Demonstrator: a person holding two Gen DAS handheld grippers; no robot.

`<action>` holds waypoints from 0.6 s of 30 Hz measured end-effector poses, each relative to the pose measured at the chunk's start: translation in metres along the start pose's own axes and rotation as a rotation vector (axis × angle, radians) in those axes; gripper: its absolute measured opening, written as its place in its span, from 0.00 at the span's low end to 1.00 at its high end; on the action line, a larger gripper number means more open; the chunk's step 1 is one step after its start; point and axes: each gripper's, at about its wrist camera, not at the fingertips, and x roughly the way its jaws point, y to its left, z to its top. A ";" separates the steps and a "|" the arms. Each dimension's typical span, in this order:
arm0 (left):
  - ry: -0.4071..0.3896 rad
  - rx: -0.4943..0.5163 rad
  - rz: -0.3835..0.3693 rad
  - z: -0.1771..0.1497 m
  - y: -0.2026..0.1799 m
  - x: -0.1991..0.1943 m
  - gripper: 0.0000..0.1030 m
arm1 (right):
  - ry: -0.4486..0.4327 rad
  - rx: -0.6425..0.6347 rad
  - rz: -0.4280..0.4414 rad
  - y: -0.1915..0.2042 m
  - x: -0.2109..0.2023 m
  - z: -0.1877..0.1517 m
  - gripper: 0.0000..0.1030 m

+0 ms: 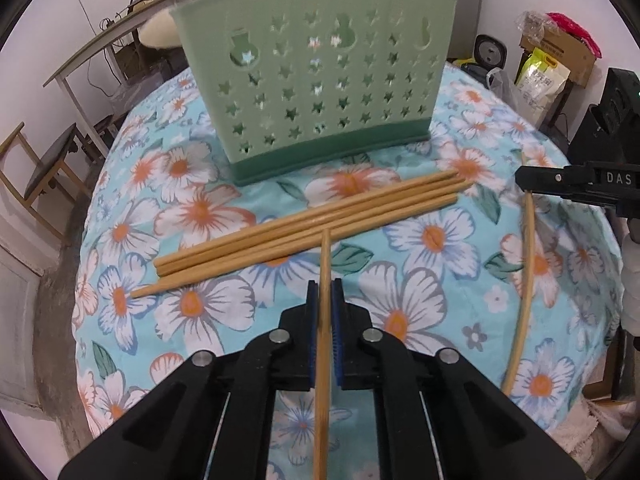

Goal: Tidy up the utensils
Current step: 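Hold one chopstick in each gripper above the bed cover, then carry both chopsticks up to the green holder while the left gripper opens over it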

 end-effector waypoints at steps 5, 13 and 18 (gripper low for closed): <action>-0.055 -0.018 -0.024 0.005 0.001 -0.021 0.05 | -0.046 -0.012 0.038 0.014 -0.020 0.004 0.12; -0.184 -0.108 -0.127 0.019 0.015 -0.067 0.05 | -0.111 -0.060 0.087 0.043 -0.043 0.013 0.08; -0.241 -0.148 -0.175 0.026 0.024 -0.088 0.05 | -0.153 -0.098 0.096 0.062 -0.055 0.018 0.06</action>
